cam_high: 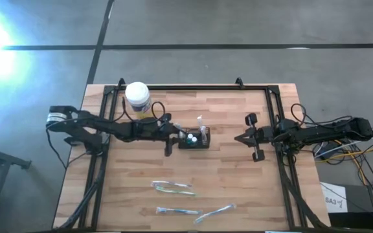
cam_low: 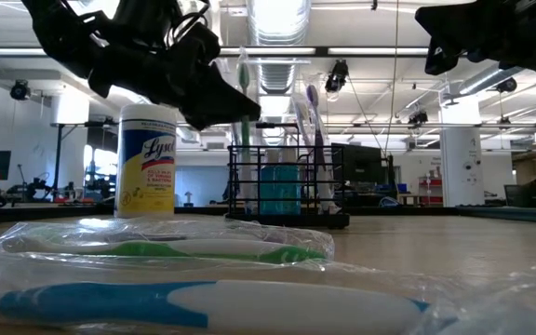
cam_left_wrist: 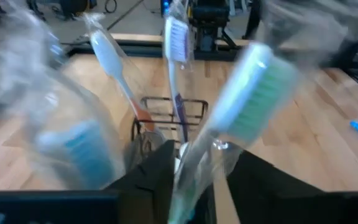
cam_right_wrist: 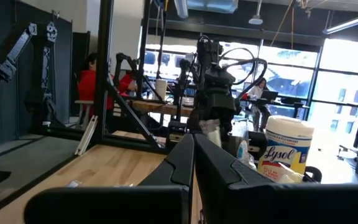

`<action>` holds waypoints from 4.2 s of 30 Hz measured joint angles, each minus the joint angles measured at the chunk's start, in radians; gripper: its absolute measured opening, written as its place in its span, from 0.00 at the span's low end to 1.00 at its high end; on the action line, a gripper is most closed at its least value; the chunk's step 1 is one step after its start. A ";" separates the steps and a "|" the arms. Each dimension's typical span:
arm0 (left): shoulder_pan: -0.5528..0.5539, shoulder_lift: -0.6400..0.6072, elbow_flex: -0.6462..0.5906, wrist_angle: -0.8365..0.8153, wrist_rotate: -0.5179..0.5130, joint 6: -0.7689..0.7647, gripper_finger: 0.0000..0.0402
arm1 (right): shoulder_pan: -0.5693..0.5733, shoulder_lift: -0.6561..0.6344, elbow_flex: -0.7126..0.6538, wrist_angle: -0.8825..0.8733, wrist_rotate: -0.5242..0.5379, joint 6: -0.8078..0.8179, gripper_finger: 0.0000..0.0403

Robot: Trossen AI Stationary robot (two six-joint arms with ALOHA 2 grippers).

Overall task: Pick & Place toothbrushing station
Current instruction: Put the bottom green toothbrush into the black wire organizer, then put the purple toothbrush into the black wire organizer

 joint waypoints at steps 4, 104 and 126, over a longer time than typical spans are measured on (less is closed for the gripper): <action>0.000 0.000 0.000 -0.011 0.006 0.002 0.47 | 0.000 0.000 0.000 0.000 0.000 0.003 0.02; -0.122 -1.418 -0.561 -0.612 -0.184 -0.135 0.01 | 0.203 0.924 1.007 -0.949 0.289 0.170 0.02; -0.121 -1.398 -0.560 -0.611 -0.228 -0.126 0.04 | 0.263 1.460 1.511 -1.175 0.232 0.305 0.16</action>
